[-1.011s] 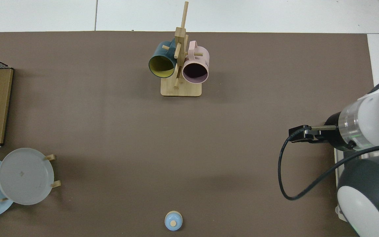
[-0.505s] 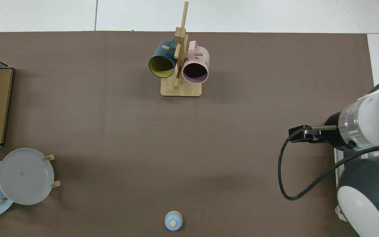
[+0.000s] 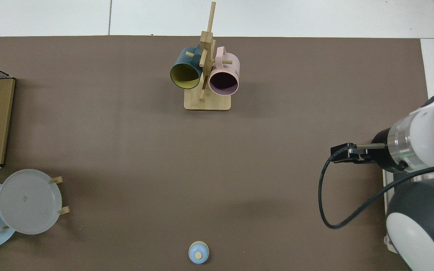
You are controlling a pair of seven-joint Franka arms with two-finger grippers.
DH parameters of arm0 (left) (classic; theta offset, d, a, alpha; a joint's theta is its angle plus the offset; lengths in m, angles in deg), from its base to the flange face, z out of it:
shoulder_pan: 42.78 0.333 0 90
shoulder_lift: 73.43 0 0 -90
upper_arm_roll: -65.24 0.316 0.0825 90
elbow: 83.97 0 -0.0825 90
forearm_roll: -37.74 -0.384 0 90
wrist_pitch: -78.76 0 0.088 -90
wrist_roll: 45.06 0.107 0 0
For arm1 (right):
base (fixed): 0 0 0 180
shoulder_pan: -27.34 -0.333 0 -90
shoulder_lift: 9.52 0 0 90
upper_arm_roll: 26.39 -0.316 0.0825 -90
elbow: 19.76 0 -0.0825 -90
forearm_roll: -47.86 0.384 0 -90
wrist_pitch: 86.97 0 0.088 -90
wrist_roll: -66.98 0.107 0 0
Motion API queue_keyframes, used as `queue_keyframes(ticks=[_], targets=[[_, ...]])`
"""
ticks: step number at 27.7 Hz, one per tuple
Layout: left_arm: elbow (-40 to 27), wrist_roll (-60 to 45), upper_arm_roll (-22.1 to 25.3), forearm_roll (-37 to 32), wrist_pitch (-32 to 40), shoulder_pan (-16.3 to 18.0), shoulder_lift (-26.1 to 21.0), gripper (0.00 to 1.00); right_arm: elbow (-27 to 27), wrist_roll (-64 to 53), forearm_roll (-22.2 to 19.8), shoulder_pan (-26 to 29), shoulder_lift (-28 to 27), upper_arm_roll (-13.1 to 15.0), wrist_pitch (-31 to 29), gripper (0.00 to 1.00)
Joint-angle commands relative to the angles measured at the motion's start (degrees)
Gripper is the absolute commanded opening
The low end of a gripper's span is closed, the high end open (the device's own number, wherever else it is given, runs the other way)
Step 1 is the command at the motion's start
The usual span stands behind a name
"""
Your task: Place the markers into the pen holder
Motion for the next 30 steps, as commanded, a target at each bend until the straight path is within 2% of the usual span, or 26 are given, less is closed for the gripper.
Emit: queue_keyframes(ticks=[1, 25, 27, 30], targets=[[-2.6, -0.1, -0.5, 1.7, -1.4, 1.1, 0.8, 0.0, -1.4, -1.6, 0.7, 1.1, 1.3, -0.4, -1.4, 1.0], [-3.8, 0.2, -0.6, 3.3, -1.7, 2.1, 0.7, 0.0, -1.4, -1.6, 0.7, 1.1, 1.3, -0.4, -1.4, 1.0], [-3.8, 0.3, -0.6, 3.3, -1.7, 2.1, 0.7, 0.13, -1.4, -1.6, 0.7, 1.1, 1.3, -0.4, -1.4, 1.0], [-3.7, 0.5, -0.6, 3.2, -1.7, 2.1, 0.7, 0.41, -1.4, -1.6, 0.7, 1.1, 1.3, -0.4, -1.3, 1.0]])
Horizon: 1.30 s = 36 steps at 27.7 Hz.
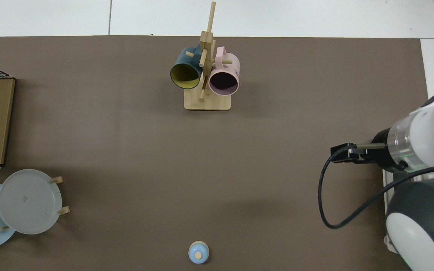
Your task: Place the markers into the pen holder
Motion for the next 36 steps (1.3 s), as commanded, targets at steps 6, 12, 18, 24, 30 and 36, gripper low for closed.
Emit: queue_keyframes(ticks=[6, 12, 18, 24, 30, 36], targets=[[-1.2, 0.5, -0.6, 0.8, -1.4, 1.2, 0.8, 0.5, -1.4, -1.6, 0.7, 1.1, 1.3, -0.4, -1.4, 1.0], [-0.6, 0.5, -0.6, 0.8, -1.4, 1.2, 0.7, 0.5, -1.4, -1.6, 0.7, 1.1, 1.3, -0.4, -1.4, 1.0], [0.8, 0.6, -0.6, 0.8, -0.7, 0.8, 0.7, 0.5, -1.4, -1.6, 0.7, 1.1, 1.3, -0.4, -1.4, 1.0], [2.3, 0.7, -0.6, 0.8, -0.5, 1.2, 1.0, 0.5, -1.4, -1.6, 0.7, 1.1, 1.3, -0.4, -1.4, 1.0], [4.7, 0.7, -0.6, 0.8, 0.4, 0.6, 1.1, 0.5, -1.4, -1.6, 0.7, 1.1, 1.3, -0.4, -1.3, 1.0], [6.7, 0.2, -1.4, 1.7, 1.4, 0.2, 1.2, 0.5, -1.4, -1.6, 0.7, 1.1, 1.3, -0.4, -1.4, 1.0]])
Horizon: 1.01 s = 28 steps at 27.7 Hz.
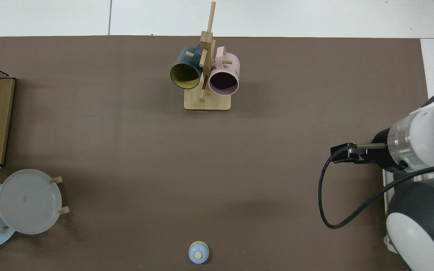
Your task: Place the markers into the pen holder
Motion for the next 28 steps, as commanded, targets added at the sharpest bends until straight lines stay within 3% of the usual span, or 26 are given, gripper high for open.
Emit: queue_keyframes(ticks=[1, 18, 22, 26, 28], targets=[[1.9, 0.2, -0.8, 2.0, 1.3, 0.1, 0.3, 0.51, -1.4, -1.6, 0.7, 1.1, 1.3, -0.4, -1.3, 1.0], [3.7, -0.1, -3.2, 7.7, 2.6, -1.6, 2.9, 0.54, -1.4, -1.6, 0.7, 1.1, 1.3, -0.4, -1.4, 1.0], [4.1, -0.3, 0.3, 11.5, 3.8, -7.2, 3.0, 0.58, -1.4, -1.6, 0.7, 1.1, 1.3, -0.4, -1.4, 1.0], [7.5, -2.3, 4.7, 16.4, 6.4, -12.9, 3.4, 0.72, -1.4, -1.6, 0.7, 1.1, 1.3, -0.4, -1.4, 1.0], [9.0, -3.1, 4.8, 18.4, 8.1, -14.0, 3.4, 0.77, -1.4, -1.6, 0.7, 1.1, 1.3, -0.4, -1.3, 1.0]])
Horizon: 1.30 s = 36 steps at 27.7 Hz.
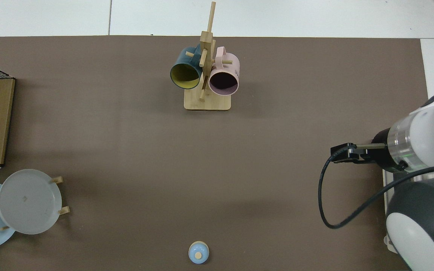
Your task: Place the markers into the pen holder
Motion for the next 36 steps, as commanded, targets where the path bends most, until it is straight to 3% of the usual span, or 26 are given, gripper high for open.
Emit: queue_keyframes(ticks=[1, 9, 16, 24, 30, 36], targets=[[4.5, -2.3, 2.9, 5.4, 5.5, -5.2, 0.6, 0.8, -1.4, -1.6, 0.7, 1.1, 1.3, -0.4, -1.3, 1.0], [6.7, -17.0, 5.0, 11.8, 12.8, -11.9, 0.8, 0.99, -1.4, -1.6, 0.7, 1.1, 1.3, -0.4, -1.4, 1.0], [6.8, -31.2, 8.9, 18.7, 17.9, -17.5, 1.7, 1.0, -1.4, -1.6, 0.7, 1.1, 1.3, -0.4, -1.4, 1.0], [6.7, -46.4, 7.5, 25.6, 22.9, -17.7, 3.2, 1.0, -1.4, -1.6, 0.7, 1.1, 1.3, -0.4, -1.4, 1.0], [6.7, -57.3, 4.3, 26.5, 25.8, -17.6, 4.3, 1.0, -1.4, -1.6, 0.7, 1.1, 1.3, -0.4, -1.4, 1.0], [6.7, -66.2, 4.1, 28.9, 27.1, -17.7, 5.1, 1.0, -1.4, -1.6, 0.7, 1.1, 1.3, -0.4, -1.4, 1.0]])
